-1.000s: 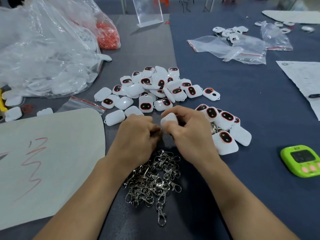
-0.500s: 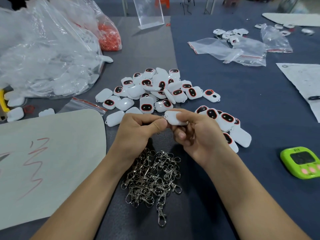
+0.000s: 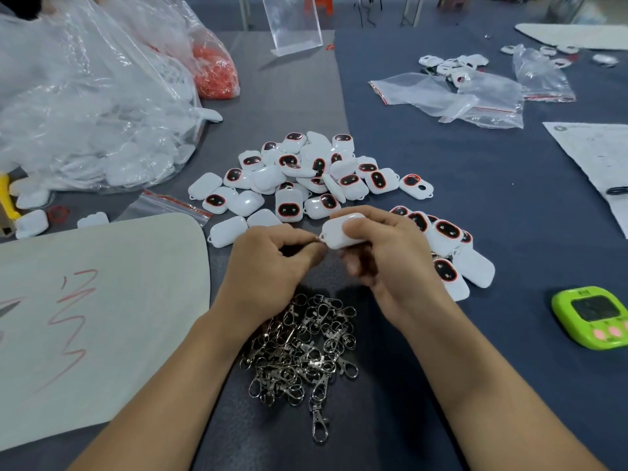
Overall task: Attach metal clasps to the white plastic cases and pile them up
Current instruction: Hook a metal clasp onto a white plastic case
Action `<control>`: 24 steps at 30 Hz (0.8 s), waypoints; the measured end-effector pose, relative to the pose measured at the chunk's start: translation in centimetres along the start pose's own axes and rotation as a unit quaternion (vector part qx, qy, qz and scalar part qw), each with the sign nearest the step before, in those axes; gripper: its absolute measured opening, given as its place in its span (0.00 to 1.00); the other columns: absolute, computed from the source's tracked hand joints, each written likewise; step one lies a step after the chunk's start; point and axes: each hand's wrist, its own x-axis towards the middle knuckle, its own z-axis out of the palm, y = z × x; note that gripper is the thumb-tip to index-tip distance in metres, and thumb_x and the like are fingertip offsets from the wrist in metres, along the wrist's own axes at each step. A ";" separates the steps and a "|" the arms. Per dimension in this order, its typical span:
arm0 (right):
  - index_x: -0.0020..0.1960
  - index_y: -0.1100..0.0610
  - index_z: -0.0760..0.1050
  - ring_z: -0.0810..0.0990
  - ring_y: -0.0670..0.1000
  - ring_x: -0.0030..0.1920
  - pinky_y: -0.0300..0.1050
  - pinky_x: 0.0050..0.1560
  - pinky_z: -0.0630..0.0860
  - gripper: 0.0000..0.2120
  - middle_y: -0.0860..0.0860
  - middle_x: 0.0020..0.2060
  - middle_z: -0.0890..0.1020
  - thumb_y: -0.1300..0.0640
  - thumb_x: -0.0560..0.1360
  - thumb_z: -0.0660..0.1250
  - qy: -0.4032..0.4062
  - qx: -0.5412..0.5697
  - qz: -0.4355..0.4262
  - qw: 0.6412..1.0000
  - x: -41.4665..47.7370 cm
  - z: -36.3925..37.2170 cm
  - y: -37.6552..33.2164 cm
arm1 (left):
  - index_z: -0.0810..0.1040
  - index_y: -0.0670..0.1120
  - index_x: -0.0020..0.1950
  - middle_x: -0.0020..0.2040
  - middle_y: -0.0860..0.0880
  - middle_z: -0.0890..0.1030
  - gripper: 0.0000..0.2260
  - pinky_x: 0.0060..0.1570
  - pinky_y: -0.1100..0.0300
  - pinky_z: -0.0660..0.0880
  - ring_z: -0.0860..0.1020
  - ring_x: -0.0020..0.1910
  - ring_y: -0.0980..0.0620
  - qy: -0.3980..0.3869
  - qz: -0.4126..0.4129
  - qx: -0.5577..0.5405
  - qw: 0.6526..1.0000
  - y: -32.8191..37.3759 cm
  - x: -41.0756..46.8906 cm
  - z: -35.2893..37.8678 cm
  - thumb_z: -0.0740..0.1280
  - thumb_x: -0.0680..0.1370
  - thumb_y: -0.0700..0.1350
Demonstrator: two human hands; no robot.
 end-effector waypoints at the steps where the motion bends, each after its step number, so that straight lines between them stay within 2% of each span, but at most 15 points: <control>1: 0.52 0.64 0.82 0.69 0.47 0.21 0.36 0.22 0.58 0.10 0.55 0.30 0.80 0.66 0.78 0.63 -0.008 0.041 0.035 0.999 0.0 -0.2 -0.1 | 0.86 0.62 0.40 0.36 0.60 0.84 0.12 0.37 0.70 0.72 0.79 0.36 0.63 -0.010 -0.012 -0.044 0.999 0.0 0.1 0.1 0.76 0.74 0.43; 3: 0.55 0.67 0.81 0.68 0.47 0.22 0.38 0.22 0.57 0.12 0.55 0.28 0.77 0.64 0.79 0.61 -0.020 0.095 0.083 0.992 0.1 -0.4 -0.3 | 0.87 0.61 0.42 0.37 0.61 0.85 0.13 0.41 0.72 0.73 0.81 0.38 0.66 -0.038 -0.018 -0.114 0.993 0.4 0.3 0.2 0.76 0.75 0.41; 5: 0.55 0.66 0.81 0.66 0.46 0.22 0.38 0.23 0.56 0.12 0.54 0.28 0.75 0.63 0.79 0.61 -0.026 0.110 0.103 0.988 0.1 -0.4 -0.3 | 0.88 0.58 0.42 0.33 0.60 0.83 0.11 0.39 0.74 0.71 0.78 0.35 0.67 -0.049 -0.024 -0.170 0.984 0.6 0.3 0.4 0.75 0.74 0.41; 8: 0.57 0.68 0.80 0.66 0.46 0.22 0.39 0.24 0.55 0.13 0.54 0.29 0.75 0.62 0.78 0.61 -0.036 0.104 0.106 0.988 0.0 -0.3 -0.4 | 0.88 0.56 0.41 0.31 0.56 0.81 0.07 0.37 0.70 0.71 0.76 0.33 0.63 -0.039 -0.042 -0.200 0.978 0.6 0.2 0.3 0.74 0.71 0.44; 10: 0.56 0.69 0.80 0.66 0.47 0.23 0.39 0.24 0.55 0.13 0.55 0.29 0.75 0.63 0.78 0.62 -0.029 0.083 0.092 0.992 0.0 -0.4 -0.2 | 0.88 0.54 0.41 0.32 0.51 0.80 0.06 0.37 0.66 0.70 0.75 0.33 0.60 -0.020 -0.028 -0.143 0.989 0.3 0.2 0.2 0.76 0.71 0.43; 13: 0.49 0.63 0.82 0.67 0.47 0.21 0.38 0.26 0.56 0.08 0.56 0.29 0.78 0.66 0.76 0.65 -0.009 0.021 0.052 0.998 -0.1 0.0 0.0 | 0.88 0.50 0.38 0.31 0.53 0.78 0.04 0.33 0.62 0.68 0.75 0.32 0.58 -0.005 0.025 0.028 0.999 0.2 -0.1 0.0 0.76 0.73 0.43; 15: 0.46 0.62 0.81 0.67 0.47 0.20 0.35 0.24 0.58 0.06 0.57 0.29 0.78 0.68 0.75 0.66 0.001 -0.009 0.032 0.999 -0.3 0.5 0.3 | 0.85 0.47 0.35 0.30 0.52 0.76 0.09 0.35 0.55 0.68 0.74 0.33 0.52 -0.019 0.076 0.175 0.981 0.3 -0.1 0.0 0.71 0.73 0.48; 17: 0.46 0.62 0.80 0.67 0.48 0.20 0.34 0.20 0.60 0.06 0.56 0.27 0.77 0.70 0.75 0.66 -0.001 -0.015 0.018 1.000 -0.5 0.9 0.6 | 0.84 0.45 0.35 0.29 0.52 0.74 0.10 0.35 0.55 0.63 0.73 0.33 0.48 -0.012 0.111 0.248 0.962 0.1 0.1 -0.1 0.68 0.73 0.48; 19: 0.47 0.62 0.80 0.68 0.48 0.20 0.34 0.20 0.61 0.07 0.56 0.27 0.78 0.70 0.76 0.66 -0.005 -0.020 0.013 1.000 -0.4 0.9 0.5 | 0.85 0.47 0.37 0.30 0.53 0.76 0.09 0.37 0.56 0.62 0.73 0.33 0.49 0.011 0.111 0.239 0.965 -0.1 0.0 -0.1 0.70 0.74 0.48; 20: 0.47 0.61 0.80 0.68 0.48 0.21 0.34 0.20 0.61 0.07 0.56 0.29 0.79 0.70 0.76 0.66 -0.005 -0.028 0.012 1.000 -0.3 0.8 0.3 | 0.86 0.49 0.39 0.31 0.54 0.77 0.06 0.37 0.56 0.64 0.74 0.34 0.52 0.021 0.096 0.213 0.972 -0.1 0.0 0.0 0.72 0.74 0.48; 22: 0.47 0.59 0.81 0.69 0.49 0.22 0.35 0.20 0.62 0.08 0.58 0.31 0.80 0.69 0.76 0.66 0.008 -0.051 0.003 0.999 -0.1 0.2 -0.2 | 0.88 0.53 0.43 0.32 0.58 0.78 0.02 0.36 0.65 0.66 0.75 0.35 0.58 0.040 0.046 0.140 0.988 -0.3 0.0 0.2 0.77 0.72 0.48; 24: 0.49 0.57 0.80 0.70 0.49 0.23 0.36 0.20 0.63 0.08 0.58 0.31 0.81 0.68 0.76 0.66 0.037 -0.082 -0.014 0.996 0.2 -0.6 -0.5 | 0.87 0.55 0.43 0.31 0.60 0.78 0.06 0.34 0.72 0.66 0.75 0.33 0.61 0.058 0.008 0.071 0.996 -0.4 0.1 0.5 0.81 0.69 0.46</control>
